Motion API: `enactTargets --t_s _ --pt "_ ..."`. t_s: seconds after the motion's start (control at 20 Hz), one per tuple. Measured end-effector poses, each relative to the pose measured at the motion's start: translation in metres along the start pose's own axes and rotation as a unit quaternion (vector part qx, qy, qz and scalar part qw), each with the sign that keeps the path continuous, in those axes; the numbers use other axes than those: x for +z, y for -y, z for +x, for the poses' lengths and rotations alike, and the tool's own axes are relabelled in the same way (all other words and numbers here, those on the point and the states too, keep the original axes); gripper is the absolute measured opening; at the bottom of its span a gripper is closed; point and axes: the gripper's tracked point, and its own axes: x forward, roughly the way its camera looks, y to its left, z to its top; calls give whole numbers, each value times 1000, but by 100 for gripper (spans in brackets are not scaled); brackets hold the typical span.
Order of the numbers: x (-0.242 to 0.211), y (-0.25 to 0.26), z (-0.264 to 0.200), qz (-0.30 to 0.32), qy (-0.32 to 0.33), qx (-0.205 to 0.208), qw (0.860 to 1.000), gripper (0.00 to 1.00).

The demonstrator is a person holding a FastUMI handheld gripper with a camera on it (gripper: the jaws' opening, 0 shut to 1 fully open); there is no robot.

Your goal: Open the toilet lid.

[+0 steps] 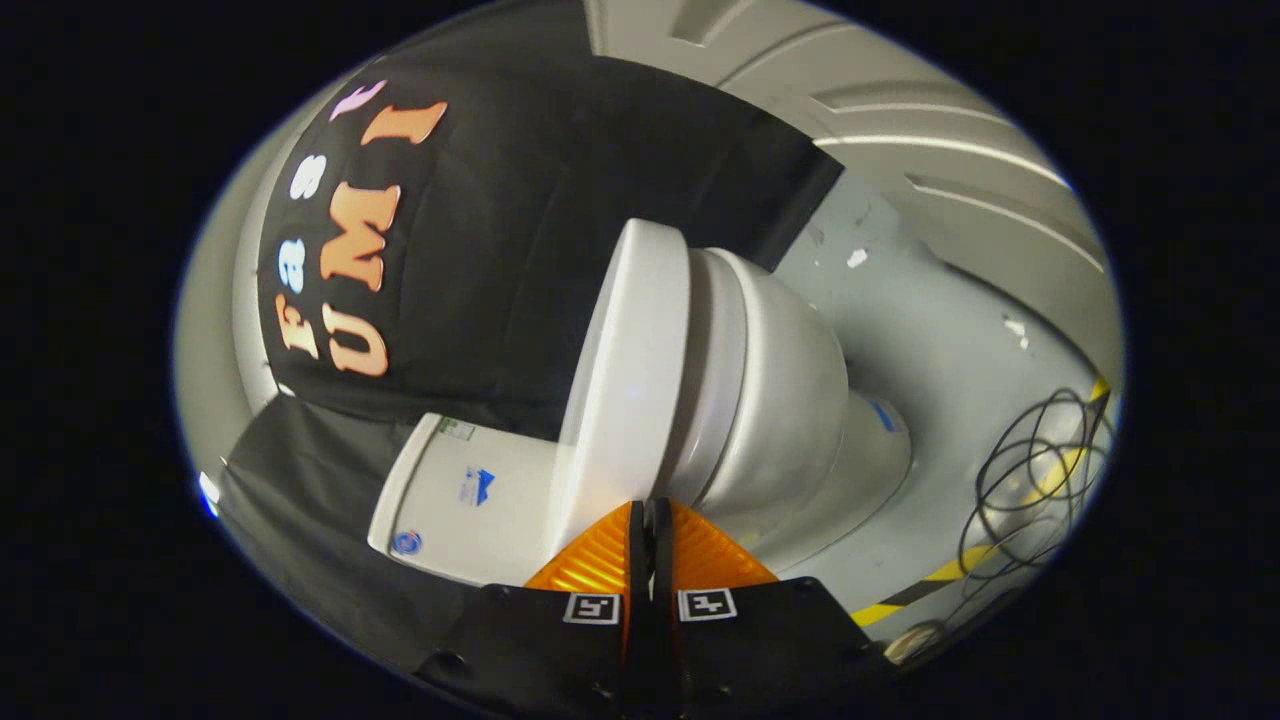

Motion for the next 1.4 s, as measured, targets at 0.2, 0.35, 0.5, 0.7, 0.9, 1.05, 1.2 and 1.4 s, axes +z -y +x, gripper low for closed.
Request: enactTargets --t_s 0.2,0.35,0.5,0.7,0.9,1.05,1.2,1.4 --pt "15 -24 -5 -2 24 9 1000 7" --pt "20 -50 -13 -41 32 18 998 8" --pt "20 -54 -14 -54 31 4 998 8" --pt "25 -66 -14 -63 47 -16 997 7" --pt "30 -90 -17 -59 62 -29 996 8" --pt "29 -103 -20 -79 67 -40 994 7" --pt "31 -119 -20 -99 68 -50 991 8" --pt "32 -132 -20 -132 68 -78 986 8"
